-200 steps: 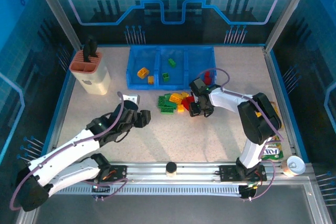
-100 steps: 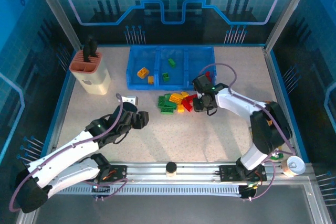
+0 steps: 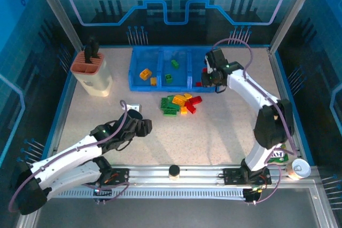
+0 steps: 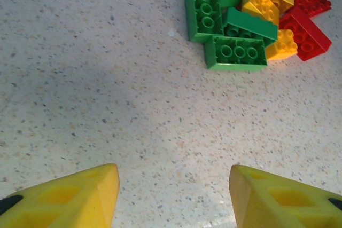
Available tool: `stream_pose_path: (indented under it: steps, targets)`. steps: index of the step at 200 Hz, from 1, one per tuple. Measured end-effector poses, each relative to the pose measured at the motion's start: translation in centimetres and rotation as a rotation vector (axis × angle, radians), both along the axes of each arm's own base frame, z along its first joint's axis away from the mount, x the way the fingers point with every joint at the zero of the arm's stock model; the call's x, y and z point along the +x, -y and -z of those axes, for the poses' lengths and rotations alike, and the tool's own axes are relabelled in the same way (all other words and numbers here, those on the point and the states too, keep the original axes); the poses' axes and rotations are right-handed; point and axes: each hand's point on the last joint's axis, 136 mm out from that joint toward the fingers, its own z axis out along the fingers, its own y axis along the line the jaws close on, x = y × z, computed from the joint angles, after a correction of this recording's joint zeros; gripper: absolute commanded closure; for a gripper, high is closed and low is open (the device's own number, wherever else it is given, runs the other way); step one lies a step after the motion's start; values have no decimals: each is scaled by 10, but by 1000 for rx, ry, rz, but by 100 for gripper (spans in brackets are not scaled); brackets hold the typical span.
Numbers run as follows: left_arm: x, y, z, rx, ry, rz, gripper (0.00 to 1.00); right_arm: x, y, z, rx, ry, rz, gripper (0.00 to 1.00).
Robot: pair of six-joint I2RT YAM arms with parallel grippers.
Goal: Sort the legos into containers by color
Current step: Place the lego in the container, then pick up the lego from the center of the table.
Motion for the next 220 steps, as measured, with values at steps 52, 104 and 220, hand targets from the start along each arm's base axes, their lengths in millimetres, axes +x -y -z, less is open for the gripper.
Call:
stream_pose_path:
  steps: [52,104,220]
  targets:
    - [-10,10,5,-16,-18,27,42,33,-4,8,-38,-31,-12,33]
    - [-10,11,15,20,-46,34,31,9,-12,-32,-5,58,-43,32]
    - [40,72,38,121,-174,115,15,-68,0,3,43,13,-50,26]
